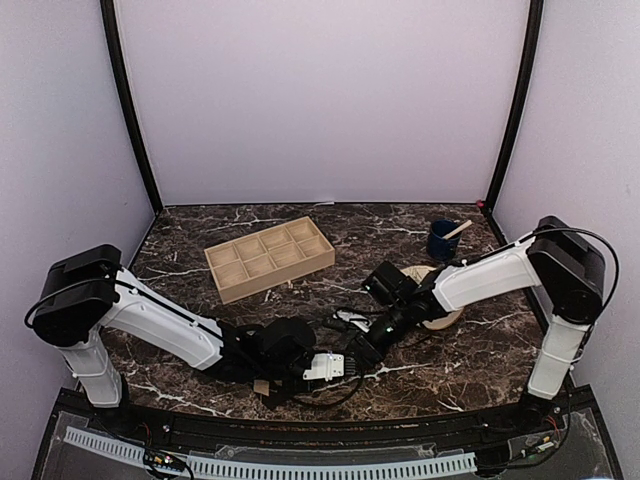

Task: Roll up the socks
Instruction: Pick up the sock from the center of the board, then place the sock in the storage box.

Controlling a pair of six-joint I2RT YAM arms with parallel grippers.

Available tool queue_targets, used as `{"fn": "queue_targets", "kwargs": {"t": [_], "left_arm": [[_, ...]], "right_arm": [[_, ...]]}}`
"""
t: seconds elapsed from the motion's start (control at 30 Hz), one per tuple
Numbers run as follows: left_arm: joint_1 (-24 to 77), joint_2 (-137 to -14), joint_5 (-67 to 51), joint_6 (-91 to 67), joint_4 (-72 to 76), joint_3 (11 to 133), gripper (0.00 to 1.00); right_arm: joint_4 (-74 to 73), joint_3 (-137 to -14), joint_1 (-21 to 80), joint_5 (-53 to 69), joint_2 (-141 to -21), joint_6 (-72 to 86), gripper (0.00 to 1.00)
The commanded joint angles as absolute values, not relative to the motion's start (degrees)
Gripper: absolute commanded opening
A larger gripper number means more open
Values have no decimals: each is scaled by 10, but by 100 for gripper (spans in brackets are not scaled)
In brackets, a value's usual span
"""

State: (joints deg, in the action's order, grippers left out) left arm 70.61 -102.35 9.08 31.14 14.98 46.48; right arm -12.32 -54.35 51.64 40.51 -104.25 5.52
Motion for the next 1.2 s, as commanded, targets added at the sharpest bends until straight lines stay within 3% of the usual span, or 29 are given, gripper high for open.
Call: {"fn": "queue_targets", "kwargs": {"t": [0.0, 0.47, 0.7, 1.17], "left_arm": [[695, -1009, 90, 278, 96, 445, 0], [624, -932, 68, 186, 72, 458, 0], [551, -873, 63, 141, 44, 510, 0], [373, -879, 141, 191, 56, 580, 0]], "right_arm": [[-129, -502, 508, 379, -1014, 85, 43], [-84, -447, 495, 313, -923, 147, 46], [-72, -454, 494, 290, -919, 159, 44], [-91, -522, 490, 251, -944, 143, 43]]}}
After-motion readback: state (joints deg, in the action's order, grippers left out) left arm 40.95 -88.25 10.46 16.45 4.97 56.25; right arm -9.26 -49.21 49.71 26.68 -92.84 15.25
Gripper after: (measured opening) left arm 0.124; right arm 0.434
